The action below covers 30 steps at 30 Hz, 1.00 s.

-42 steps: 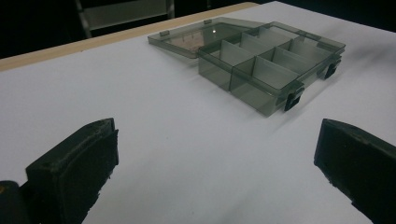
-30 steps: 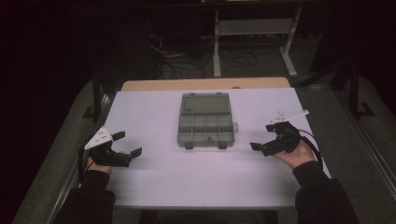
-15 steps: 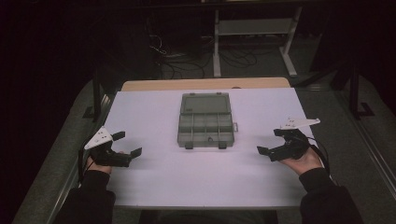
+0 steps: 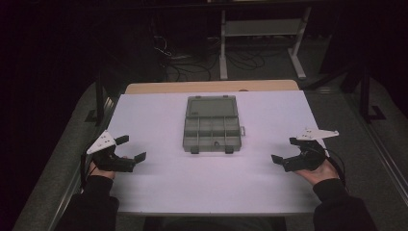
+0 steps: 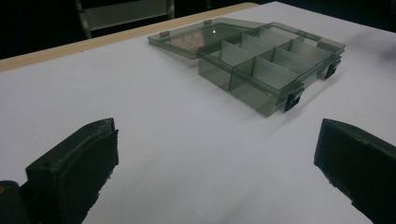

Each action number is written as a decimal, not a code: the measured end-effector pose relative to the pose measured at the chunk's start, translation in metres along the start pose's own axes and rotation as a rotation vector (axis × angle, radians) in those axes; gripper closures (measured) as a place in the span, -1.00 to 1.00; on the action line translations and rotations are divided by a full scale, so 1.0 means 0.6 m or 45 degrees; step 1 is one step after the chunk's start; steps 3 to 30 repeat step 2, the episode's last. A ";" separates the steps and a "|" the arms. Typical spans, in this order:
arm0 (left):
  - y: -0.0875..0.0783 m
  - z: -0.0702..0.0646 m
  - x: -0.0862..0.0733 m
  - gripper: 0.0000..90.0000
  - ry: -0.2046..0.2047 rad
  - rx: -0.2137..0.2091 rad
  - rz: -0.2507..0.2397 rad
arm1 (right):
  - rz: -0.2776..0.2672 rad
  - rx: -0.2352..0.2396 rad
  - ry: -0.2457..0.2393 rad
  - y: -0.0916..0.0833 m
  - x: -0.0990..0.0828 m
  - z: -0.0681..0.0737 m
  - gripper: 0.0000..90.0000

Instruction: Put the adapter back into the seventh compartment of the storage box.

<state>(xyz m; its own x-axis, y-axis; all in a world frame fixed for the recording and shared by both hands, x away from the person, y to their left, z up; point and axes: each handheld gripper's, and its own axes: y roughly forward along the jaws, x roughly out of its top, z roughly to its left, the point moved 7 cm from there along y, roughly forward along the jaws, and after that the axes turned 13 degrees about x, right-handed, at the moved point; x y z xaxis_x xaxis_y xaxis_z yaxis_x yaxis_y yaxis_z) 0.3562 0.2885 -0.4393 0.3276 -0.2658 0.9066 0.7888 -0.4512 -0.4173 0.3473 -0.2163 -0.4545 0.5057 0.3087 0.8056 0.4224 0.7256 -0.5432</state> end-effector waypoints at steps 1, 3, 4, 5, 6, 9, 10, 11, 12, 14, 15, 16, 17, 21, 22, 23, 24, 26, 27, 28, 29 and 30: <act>0.000 0.000 0.000 -1.00 -0.002 -0.001 0.000 | -0.003 -0.004 0.006 -0.001 -0.001 -0.002 -1.00; 0.000 0.000 0.000 -1.00 -0.002 -0.002 -0.001 | -0.004 -0.008 0.008 -0.002 -0.002 -0.004 -1.00; 0.000 0.000 0.000 -1.00 -0.002 -0.002 -0.001 | -0.004 -0.008 0.008 -0.002 -0.002 -0.004 -1.00; 0.000 0.000 0.000 -1.00 -0.002 -0.002 -0.001 | -0.004 -0.008 0.008 -0.002 -0.002 -0.004 -1.00; 0.000 0.000 0.000 -1.00 -0.002 -0.002 -0.001 | -0.004 -0.008 0.008 -0.002 -0.002 -0.004 -1.00; 0.000 0.000 0.000 -1.00 -0.002 -0.002 -0.001 | -0.004 -0.008 0.008 -0.002 -0.002 -0.004 -1.00; 0.000 0.000 0.000 -1.00 -0.002 -0.002 -0.001 | -0.004 -0.008 0.008 -0.002 -0.002 -0.004 -1.00; 0.000 0.000 0.000 -1.00 -0.002 -0.002 -0.001 | -0.004 -0.008 0.008 -0.002 -0.002 -0.004 -1.00; 0.000 0.000 0.000 -1.00 -0.002 -0.002 -0.001 | -0.004 -0.008 0.008 -0.002 -0.002 -0.004 -1.00; 0.000 0.000 0.000 -1.00 -0.002 -0.002 -0.001 | -0.004 -0.008 0.008 -0.002 -0.002 -0.004 -1.00; 0.000 0.000 0.000 -1.00 -0.002 -0.002 -0.001 | -0.004 -0.008 0.008 -0.002 -0.002 -0.004 -1.00; 0.000 0.000 0.000 -1.00 -0.002 -0.002 -0.001 | -0.004 -0.008 0.008 -0.002 -0.002 -0.004 -1.00; 0.000 0.000 0.000 -1.00 -0.002 -0.002 -0.001 | -0.004 -0.008 0.008 -0.002 -0.002 -0.004 -1.00; 0.000 0.000 0.000 -1.00 -0.002 -0.002 -0.001 | -0.004 -0.008 0.008 -0.002 -0.002 -0.004 -1.00; 0.000 0.000 0.000 -1.00 -0.002 -0.002 -0.001 | -0.004 -0.008 0.008 -0.002 -0.002 -0.004 -1.00; 0.000 0.000 0.000 -1.00 -0.002 -0.002 -0.001 | -0.004 -0.008 0.008 -0.002 -0.002 -0.004 -1.00; 0.000 0.000 0.000 -1.00 -0.002 -0.002 -0.001 | -0.004 -0.008 0.008 -0.002 -0.002 -0.004 -1.00; 0.000 0.000 0.000 -1.00 -0.002 -0.002 -0.001 | -0.004 -0.008 0.008 -0.002 -0.002 -0.004 -1.00; 0.000 0.000 0.000 -1.00 -0.002 -0.002 -0.001 | -0.004 -0.008 0.008 -0.002 -0.002 -0.004 -1.00; 0.000 0.000 0.000 -1.00 -0.002 -0.002 -0.001 | -0.004 -0.008 0.008 -0.002 -0.002 -0.004 -1.00; 0.000 0.000 0.000 -1.00 -0.002 -0.002 -0.001 | -0.004 -0.008 0.008 -0.002 -0.002 -0.004 -1.00; 0.000 0.000 0.000 -1.00 -0.002 -0.002 -0.001 | -0.004 -0.008 0.008 -0.002 -0.002 -0.004 -1.00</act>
